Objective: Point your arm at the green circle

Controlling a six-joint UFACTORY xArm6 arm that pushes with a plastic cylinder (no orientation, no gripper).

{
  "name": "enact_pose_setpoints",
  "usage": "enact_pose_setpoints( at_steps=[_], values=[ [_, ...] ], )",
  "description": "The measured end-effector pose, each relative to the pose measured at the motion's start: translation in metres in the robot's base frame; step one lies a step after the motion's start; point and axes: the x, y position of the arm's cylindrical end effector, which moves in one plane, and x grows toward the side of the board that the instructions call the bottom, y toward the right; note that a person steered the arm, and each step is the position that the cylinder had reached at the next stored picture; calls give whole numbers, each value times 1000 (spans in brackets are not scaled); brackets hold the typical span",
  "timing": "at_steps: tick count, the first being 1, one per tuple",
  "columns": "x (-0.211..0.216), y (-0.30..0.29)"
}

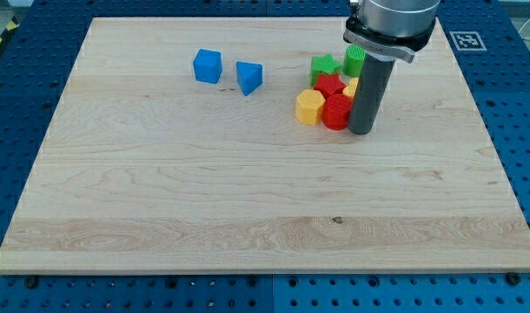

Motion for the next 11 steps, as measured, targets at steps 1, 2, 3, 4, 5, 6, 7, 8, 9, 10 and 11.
enact_pose_setpoints(
  at_steps=[1,2,3,4,5,6,7,8,9,10,11],
  values=[
    [1,16],
    [29,32],
    [55,-2],
    [56,-83],
    [47,-177],
    [33,-227],
    [33,-199],
    [33,-99],
    [33,20],
    [26,98],
    [-44,103]
  ],
)
